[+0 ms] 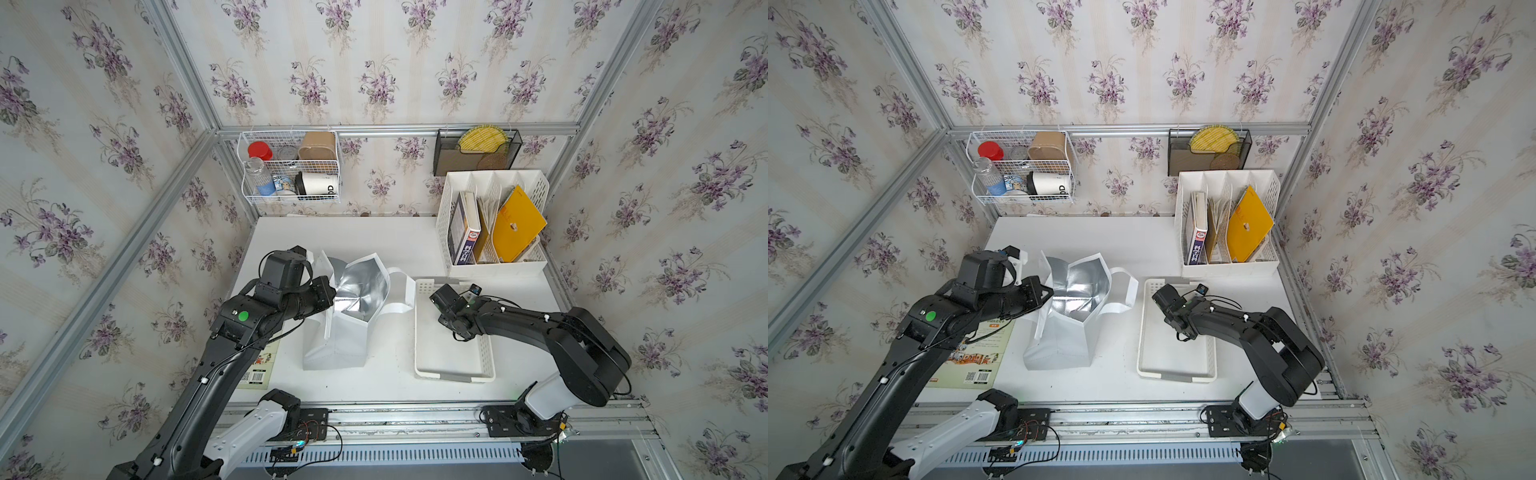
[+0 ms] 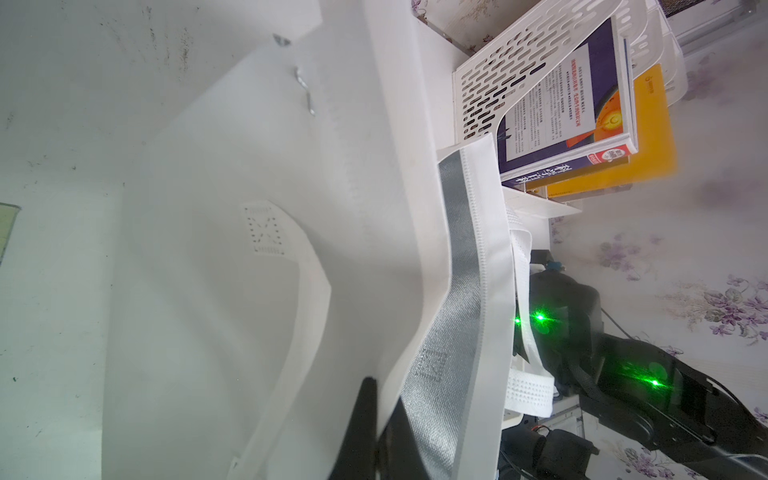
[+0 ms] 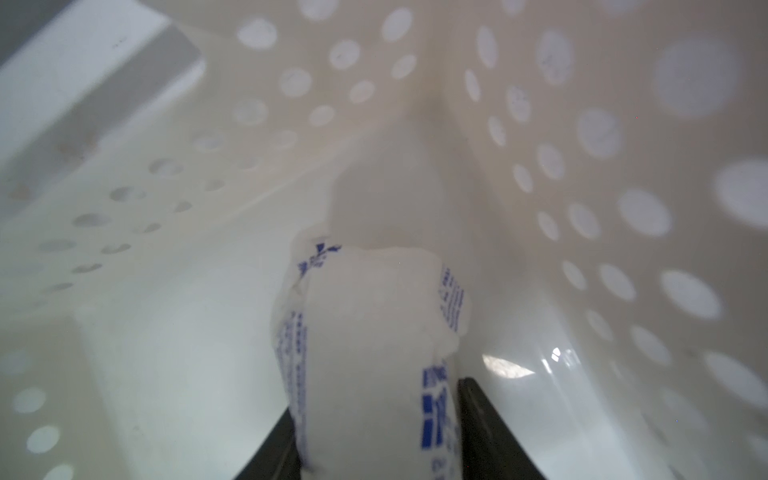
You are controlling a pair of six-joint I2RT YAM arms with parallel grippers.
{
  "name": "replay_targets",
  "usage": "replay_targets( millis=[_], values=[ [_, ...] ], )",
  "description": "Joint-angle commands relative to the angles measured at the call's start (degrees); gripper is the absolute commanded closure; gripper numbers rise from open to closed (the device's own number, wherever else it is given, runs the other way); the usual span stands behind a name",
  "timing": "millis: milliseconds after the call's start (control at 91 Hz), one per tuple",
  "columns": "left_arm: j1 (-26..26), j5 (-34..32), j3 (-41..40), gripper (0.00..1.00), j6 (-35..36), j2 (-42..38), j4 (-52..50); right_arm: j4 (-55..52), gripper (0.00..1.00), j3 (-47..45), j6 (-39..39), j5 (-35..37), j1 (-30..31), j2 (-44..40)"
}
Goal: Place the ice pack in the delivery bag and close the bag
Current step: Pick up the ice pack from the bin.
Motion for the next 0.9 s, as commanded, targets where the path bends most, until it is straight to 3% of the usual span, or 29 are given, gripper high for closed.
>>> replay_targets(
  millis=[0,154,330,572,726,890],
  values=[
    [0.06,-0.35,0.14,1.00,0.04,-0.14,-0.41,-4.02,0.57,0.15,-2.77,1.00,-0.04,-2.28],
    [0.06,-0.44,-0.01,1.00,0.03,-0.26,-0.43,-4.89,0.61,0.94,-9.59,-0.37,-0.02,-8.84],
    [0.06,-0.47,0.01,1.00,0.09,-0.52,-0.45,-0.76,0.67,-0.75,-19.01,-3.07,-0.02,-24.09],
    [0.06,-0.35,-0.27,1.00,-0.14,-1.09,-0.14,6.76,0.73,2.47,-27.78,-13.99,0.03,-38.98],
    [0.06,-0.57,-0.34,1.00,-0.44,-1.72,-0.28,12.80,0.73,7.60,-31.12,-21.79,2.13,-35.27],
    [0.06,-0.61,-0.40,1.00,-0.66,-2.41,-0.60,12.25,0.73,20.22,-36.90,-16.95,14.46,-23.74]
  ],
)
